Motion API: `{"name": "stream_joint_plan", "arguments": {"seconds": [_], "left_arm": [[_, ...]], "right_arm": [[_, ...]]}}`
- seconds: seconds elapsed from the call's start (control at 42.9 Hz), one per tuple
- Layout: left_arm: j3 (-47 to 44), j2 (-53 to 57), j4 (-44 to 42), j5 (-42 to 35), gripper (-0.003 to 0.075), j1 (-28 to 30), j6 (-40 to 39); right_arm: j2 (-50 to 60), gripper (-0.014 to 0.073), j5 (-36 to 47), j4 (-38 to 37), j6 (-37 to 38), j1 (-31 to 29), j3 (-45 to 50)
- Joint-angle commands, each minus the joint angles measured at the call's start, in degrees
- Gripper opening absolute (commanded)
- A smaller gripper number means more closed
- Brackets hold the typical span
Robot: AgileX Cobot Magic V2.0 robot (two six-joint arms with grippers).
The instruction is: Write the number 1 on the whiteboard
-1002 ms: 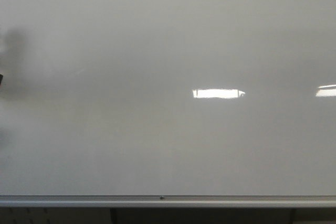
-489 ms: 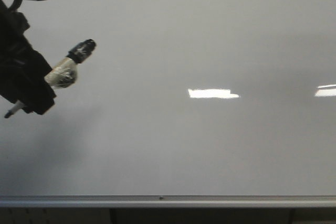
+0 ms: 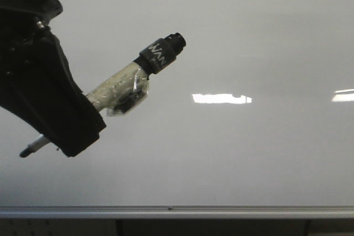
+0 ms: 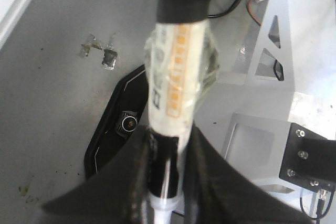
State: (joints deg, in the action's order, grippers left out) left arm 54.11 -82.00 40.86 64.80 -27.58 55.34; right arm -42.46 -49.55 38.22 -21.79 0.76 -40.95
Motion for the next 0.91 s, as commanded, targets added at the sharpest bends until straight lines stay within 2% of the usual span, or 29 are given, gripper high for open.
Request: {"name": "stream_joint_plan", "arguments": {"seconds": [0.0, 0.233, 0.35, 0.489, 0.629, 0.885], "left_arm": [[1.93, 2.07, 3.80, 3.38, -0.0020, -0.33, 0.87], [1.93, 2.07, 8.65, 6.88, -0.0020, -0.33, 5.76], [1.93, 2.07, 8.78, 6.88, -0.0020, -0.33, 5.77], [1.93, 2.07, 8.78, 6.88, -0.0020, -0.33, 5.77], [1.93, 2.07, 8.78, 6.88, -0.0020, -0.33, 5.77], [1.93, 2.07, 9.32, 6.88, -0.0020, -0.33, 5.77]], "right_arm": [[-4.53, 0.0513, -3.71, 13.07, -9.59, 0.05, -3.78], [-18.28, 0.0513, -17.51, 31.70, -21.15, 0.05, -6.99], [-24.01, 0.0513, -21.40, 36.35, -23.86, 0.05, -7.58], [-28.04, 0.0513, -24.03, 39.67, -26.43, 0.05, -7.86], [-29.45, 0.0513, -22.85, 40.11, -27.03, 1.26, -7.86], [-32.14, 0.0513, -17.63, 40.11, -27.30, 10.41, -7.86]]}}
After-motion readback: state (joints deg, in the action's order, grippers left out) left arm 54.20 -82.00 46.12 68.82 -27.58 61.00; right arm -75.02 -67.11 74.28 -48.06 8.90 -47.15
